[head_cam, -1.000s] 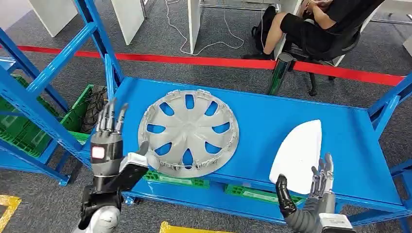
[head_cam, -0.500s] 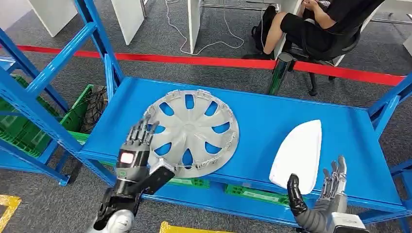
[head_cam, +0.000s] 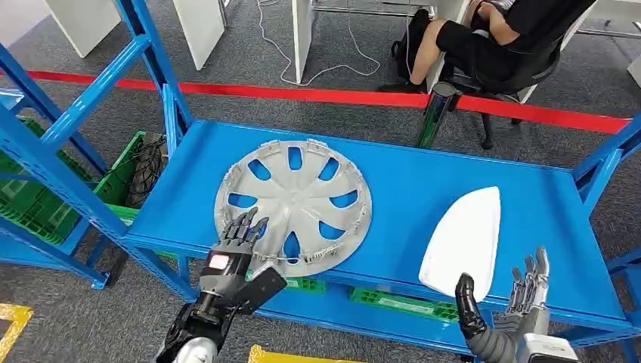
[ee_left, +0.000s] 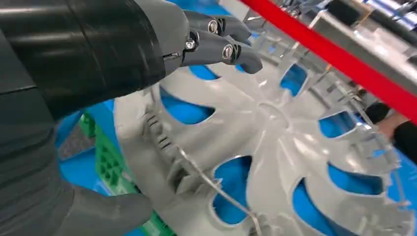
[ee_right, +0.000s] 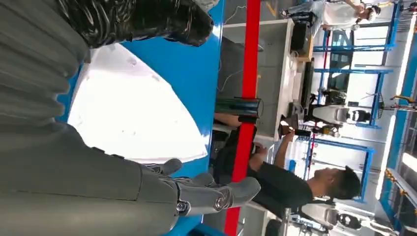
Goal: Take the parts from the cabinet and place them on the table.
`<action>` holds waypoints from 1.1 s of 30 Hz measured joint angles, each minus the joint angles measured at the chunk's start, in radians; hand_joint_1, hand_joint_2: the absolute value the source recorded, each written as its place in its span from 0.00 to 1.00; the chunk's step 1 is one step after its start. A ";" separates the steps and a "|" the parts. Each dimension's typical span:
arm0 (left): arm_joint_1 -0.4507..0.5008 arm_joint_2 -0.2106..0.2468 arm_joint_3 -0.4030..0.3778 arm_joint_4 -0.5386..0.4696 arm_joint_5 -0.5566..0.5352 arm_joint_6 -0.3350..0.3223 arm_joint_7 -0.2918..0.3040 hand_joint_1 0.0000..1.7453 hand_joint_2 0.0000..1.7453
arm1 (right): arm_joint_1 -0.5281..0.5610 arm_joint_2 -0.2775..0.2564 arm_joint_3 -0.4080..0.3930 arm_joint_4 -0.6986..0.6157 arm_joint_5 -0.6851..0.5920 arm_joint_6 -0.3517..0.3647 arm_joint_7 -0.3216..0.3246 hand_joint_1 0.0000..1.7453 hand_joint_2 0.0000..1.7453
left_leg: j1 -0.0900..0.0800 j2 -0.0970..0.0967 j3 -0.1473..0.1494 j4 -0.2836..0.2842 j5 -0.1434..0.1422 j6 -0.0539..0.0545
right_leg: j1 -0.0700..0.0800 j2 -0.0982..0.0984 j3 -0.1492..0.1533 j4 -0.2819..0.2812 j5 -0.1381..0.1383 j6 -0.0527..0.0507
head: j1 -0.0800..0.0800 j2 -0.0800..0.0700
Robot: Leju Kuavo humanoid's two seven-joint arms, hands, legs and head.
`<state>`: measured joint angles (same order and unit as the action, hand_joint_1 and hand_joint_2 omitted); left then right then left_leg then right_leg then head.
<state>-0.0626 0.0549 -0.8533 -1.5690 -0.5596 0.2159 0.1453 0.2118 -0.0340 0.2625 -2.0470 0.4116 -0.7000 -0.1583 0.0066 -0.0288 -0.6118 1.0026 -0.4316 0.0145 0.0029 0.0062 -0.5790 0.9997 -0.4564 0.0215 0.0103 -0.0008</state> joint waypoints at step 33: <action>0.008 0.056 -0.041 0.034 0.032 -0.007 0.055 0.00 1.00 | 0.004 0.000 -0.019 0.006 -0.018 0.000 0.003 0.00 1.00 | 0.000 0.000 0.000 0.000 0.000 0.000 | 0.000 0.000 0.000 0.000 0.000 0.000 | 0.000 0.000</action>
<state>-0.0543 0.1106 -0.8946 -1.5354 -0.5280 0.2090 0.1999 0.2154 -0.0340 0.2434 -2.0413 0.3937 -0.7000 -0.1549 0.0066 -0.0290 -0.6119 1.0026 -0.4317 0.0145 0.0029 0.0062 -0.5790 0.9997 -0.4566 0.0217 0.0099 -0.0008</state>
